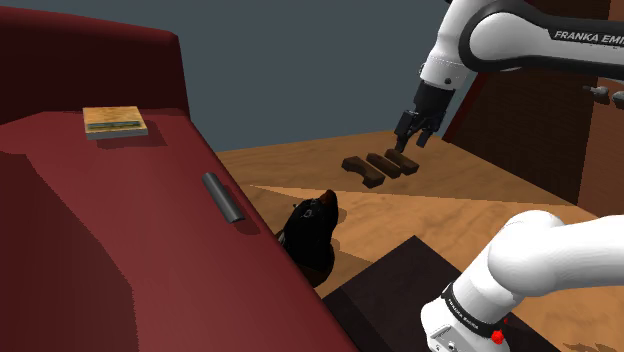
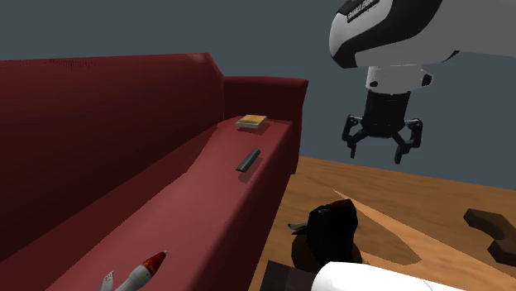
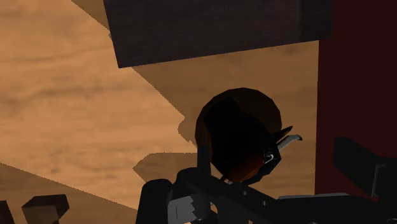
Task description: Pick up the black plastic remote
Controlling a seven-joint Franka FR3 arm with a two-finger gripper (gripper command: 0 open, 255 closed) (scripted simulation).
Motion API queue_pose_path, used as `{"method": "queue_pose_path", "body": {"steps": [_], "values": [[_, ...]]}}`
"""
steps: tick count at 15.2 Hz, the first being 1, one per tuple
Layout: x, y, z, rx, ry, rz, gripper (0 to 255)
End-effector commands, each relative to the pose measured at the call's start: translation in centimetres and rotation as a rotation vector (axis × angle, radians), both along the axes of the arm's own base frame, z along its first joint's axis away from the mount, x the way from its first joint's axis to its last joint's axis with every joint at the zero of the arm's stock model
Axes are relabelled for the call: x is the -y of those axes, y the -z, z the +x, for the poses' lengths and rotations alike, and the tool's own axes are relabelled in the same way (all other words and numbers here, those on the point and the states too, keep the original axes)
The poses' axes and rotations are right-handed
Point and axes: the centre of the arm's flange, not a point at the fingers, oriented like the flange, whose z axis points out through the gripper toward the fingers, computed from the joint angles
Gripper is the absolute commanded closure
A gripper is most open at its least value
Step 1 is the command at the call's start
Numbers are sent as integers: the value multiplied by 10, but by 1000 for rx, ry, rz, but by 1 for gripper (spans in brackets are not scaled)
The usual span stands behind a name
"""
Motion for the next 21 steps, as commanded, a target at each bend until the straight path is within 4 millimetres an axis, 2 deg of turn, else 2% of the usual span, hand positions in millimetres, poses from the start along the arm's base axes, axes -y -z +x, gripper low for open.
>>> {"method": "queue_pose_path", "body": {"steps": [1,21], "values": [[0,0,0,0,0,0,0],[-217,79,124,-5,16,17,0]]}}
